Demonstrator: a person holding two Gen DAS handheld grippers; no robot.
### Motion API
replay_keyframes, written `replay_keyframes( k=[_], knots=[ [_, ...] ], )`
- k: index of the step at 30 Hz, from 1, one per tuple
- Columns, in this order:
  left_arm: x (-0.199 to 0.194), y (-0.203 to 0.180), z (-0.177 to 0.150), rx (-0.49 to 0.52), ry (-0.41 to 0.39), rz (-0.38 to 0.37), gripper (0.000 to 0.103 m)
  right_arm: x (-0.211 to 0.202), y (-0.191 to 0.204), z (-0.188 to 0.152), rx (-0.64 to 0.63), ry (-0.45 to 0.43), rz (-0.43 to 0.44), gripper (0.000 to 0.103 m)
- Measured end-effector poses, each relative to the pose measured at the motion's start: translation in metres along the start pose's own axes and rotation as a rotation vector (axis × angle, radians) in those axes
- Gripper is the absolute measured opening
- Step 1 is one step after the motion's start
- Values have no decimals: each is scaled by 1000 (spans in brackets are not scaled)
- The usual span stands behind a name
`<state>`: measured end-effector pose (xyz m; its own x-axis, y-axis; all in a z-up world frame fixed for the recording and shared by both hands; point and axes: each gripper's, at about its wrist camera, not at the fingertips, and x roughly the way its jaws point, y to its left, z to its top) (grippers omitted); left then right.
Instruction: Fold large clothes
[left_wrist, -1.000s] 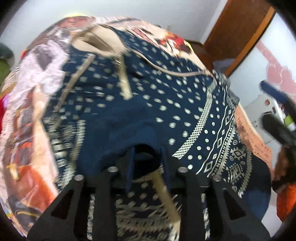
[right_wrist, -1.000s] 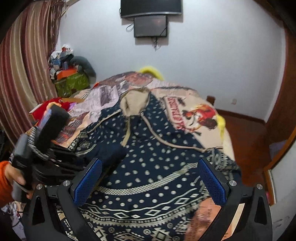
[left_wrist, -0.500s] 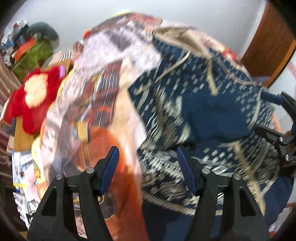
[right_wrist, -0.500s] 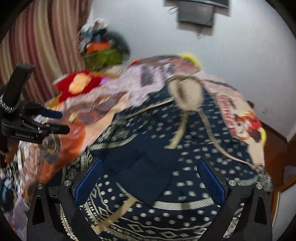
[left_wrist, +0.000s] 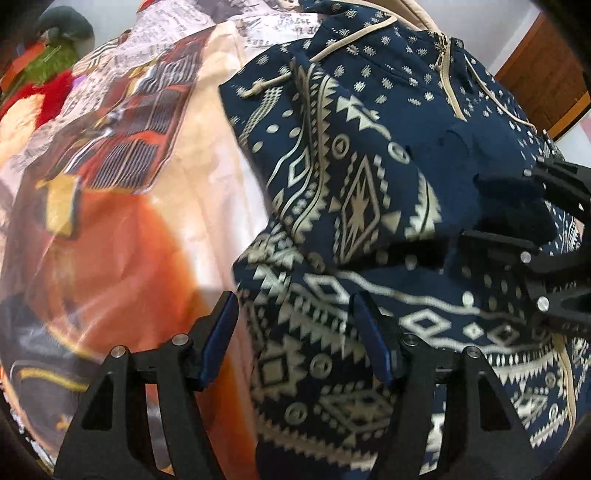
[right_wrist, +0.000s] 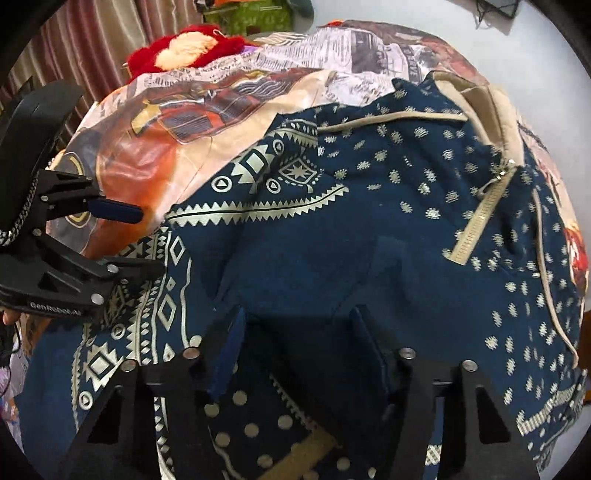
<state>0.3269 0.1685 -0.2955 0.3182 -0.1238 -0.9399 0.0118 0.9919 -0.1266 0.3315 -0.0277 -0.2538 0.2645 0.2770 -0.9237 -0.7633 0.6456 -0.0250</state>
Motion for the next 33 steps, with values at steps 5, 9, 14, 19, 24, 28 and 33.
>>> replay_keyframes(
  k=[5,9,14,19,24,28,33],
  knots=[
    [7,9,10,-33,-58,55,64,-1,1,4,2,-26,-11,20],
    [7,36,7,-146,-85,82,66,-20,-11,4,55,-108,-26,7],
    [-2,41,1,-161,-92,136,62,-60,-36,-5,162,-220,-56,6],
    [-7,30,-7,-124,-83,198,62,-105,-77,-27,278,-306,-110,6],
    [-8,43,-6,-228,-89,168,62,-138,-124,-61,419,-348,-147,6],
    [-12,41,-5,-247,-82,193,62,-147,-151,-87,495,-343,-166,6],
    [-37,51,-12,-269,-126,306,62,-140,-175,-122,563,-292,-193,3]
  ],
)
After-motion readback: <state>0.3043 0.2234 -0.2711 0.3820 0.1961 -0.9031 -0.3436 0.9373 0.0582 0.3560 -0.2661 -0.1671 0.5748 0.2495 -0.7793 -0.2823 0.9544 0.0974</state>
